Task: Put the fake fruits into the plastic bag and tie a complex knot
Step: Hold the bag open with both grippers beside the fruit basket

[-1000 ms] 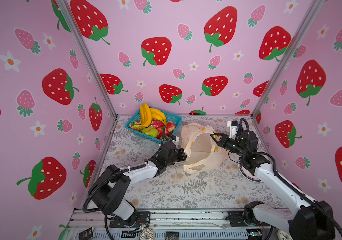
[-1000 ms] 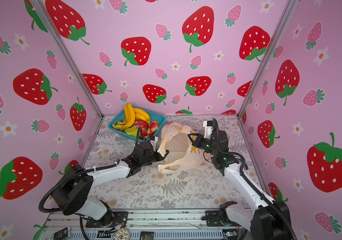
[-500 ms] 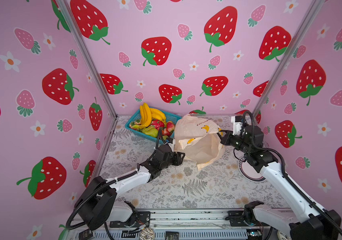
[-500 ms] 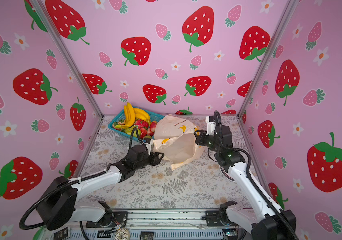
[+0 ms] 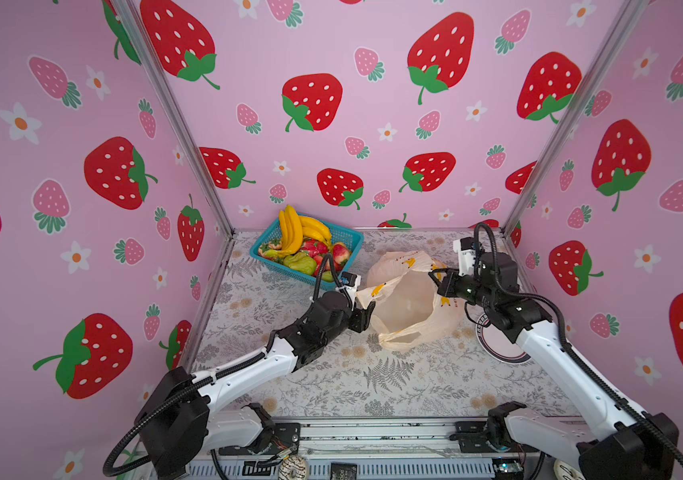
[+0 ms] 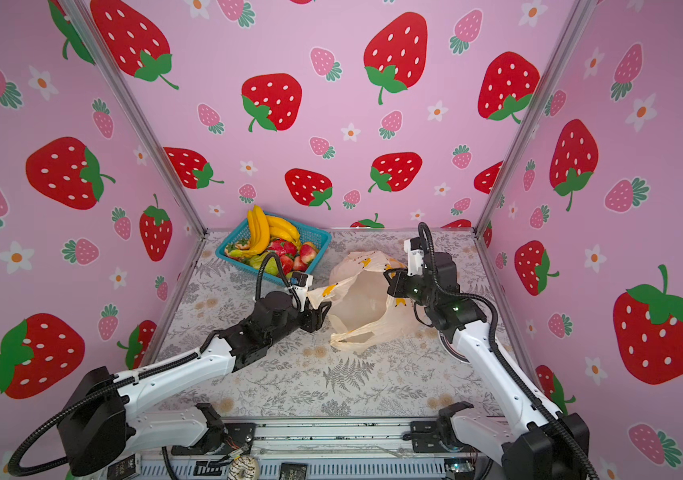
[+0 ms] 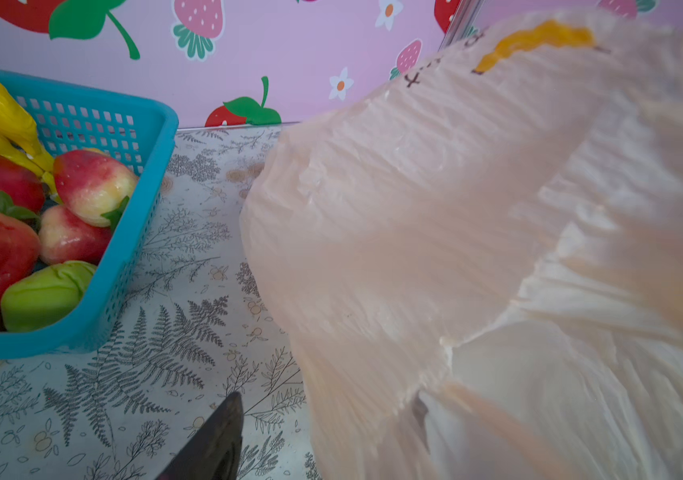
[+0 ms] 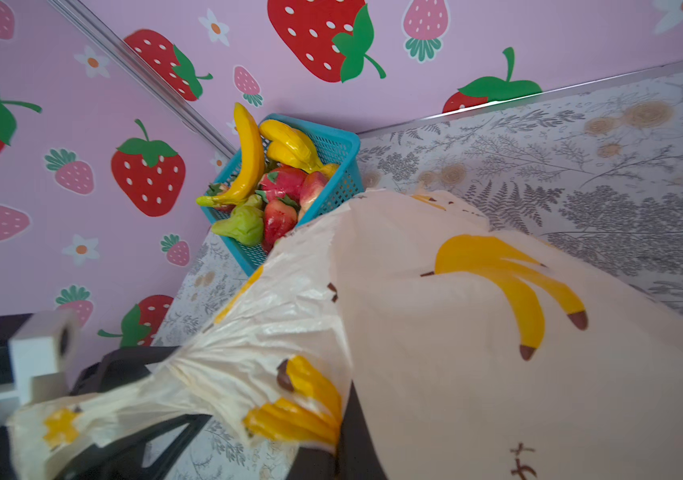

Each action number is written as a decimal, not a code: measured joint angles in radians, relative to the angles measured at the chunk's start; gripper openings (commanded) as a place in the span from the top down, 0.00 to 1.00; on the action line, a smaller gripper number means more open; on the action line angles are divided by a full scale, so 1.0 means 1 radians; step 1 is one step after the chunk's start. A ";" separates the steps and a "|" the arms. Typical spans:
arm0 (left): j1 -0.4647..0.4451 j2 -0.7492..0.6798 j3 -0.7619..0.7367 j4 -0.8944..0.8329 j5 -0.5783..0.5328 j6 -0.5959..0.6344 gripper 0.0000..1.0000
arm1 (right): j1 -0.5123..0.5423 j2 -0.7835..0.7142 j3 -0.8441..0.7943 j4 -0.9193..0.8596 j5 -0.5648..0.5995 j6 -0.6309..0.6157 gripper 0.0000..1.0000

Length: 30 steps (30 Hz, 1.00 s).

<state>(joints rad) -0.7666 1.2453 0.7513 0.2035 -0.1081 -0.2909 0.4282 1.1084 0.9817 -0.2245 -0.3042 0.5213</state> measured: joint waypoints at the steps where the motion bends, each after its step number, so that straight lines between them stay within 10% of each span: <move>1: 0.005 0.002 0.014 0.001 0.008 0.001 0.42 | 0.003 0.000 0.016 -0.030 0.014 -0.021 1.00; 9: 0.102 0.105 0.132 -0.004 0.110 -0.043 0.86 | 0.012 -0.006 0.032 -0.114 0.029 -0.082 1.00; 18: 0.303 0.222 0.223 -0.048 0.252 -0.208 1.00 | 0.017 0.060 0.035 -0.152 0.088 -0.129 1.00; 24: 0.339 0.314 0.249 -0.055 0.356 -0.251 0.58 | 0.024 0.060 -0.006 -0.048 0.094 -0.063 0.99; 30: 0.377 0.302 0.235 -0.076 0.475 -0.257 0.41 | 0.021 0.048 -0.131 0.175 0.131 0.088 0.98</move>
<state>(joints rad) -0.3897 1.5475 0.9859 0.1276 0.3672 -0.5484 0.4488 1.1568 0.8509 -0.0498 -0.1734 0.6090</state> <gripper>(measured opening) 0.549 0.047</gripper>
